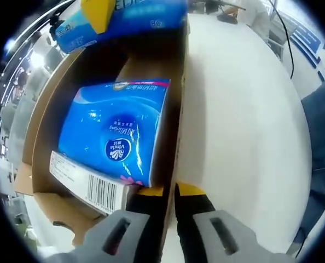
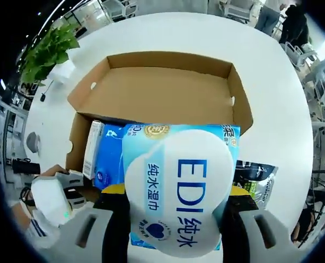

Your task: Operate the shoe box by opening the lid, removing the specified soft item, and placing it in the target area until the item is outside and the box remains undamaged.

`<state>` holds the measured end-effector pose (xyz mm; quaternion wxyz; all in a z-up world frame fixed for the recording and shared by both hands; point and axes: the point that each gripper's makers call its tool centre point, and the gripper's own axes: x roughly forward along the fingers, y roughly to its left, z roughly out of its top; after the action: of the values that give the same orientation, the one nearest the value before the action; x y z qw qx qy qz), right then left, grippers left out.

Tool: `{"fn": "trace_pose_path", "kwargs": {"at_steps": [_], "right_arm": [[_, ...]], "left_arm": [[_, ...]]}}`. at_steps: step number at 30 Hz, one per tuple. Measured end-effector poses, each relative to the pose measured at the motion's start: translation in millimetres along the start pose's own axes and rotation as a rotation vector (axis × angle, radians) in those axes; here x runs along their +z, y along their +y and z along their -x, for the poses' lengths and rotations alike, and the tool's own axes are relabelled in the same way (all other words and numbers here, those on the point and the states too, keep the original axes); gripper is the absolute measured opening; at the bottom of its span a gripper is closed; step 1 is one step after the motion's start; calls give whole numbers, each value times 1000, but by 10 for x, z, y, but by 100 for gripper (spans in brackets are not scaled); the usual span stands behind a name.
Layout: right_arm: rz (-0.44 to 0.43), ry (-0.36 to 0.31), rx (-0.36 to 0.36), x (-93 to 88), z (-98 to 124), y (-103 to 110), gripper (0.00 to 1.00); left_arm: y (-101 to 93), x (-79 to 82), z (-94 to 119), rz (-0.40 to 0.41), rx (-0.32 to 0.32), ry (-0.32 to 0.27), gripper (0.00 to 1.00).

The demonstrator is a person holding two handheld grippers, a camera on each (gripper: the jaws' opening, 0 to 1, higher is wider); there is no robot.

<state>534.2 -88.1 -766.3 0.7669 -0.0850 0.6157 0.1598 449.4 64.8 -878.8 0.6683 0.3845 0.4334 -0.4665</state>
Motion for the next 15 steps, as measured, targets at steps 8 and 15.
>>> {"fn": "trace_pose_path", "kwargs": {"at_steps": [8,15], "right_arm": [[53,-11,23,26,90,-9,65],[123,-7,27,22,158,-95,65]], "left_arm": [[4,-3,-6,6,0,0,5],[10,-7,-10,8,1,0,5]]}}
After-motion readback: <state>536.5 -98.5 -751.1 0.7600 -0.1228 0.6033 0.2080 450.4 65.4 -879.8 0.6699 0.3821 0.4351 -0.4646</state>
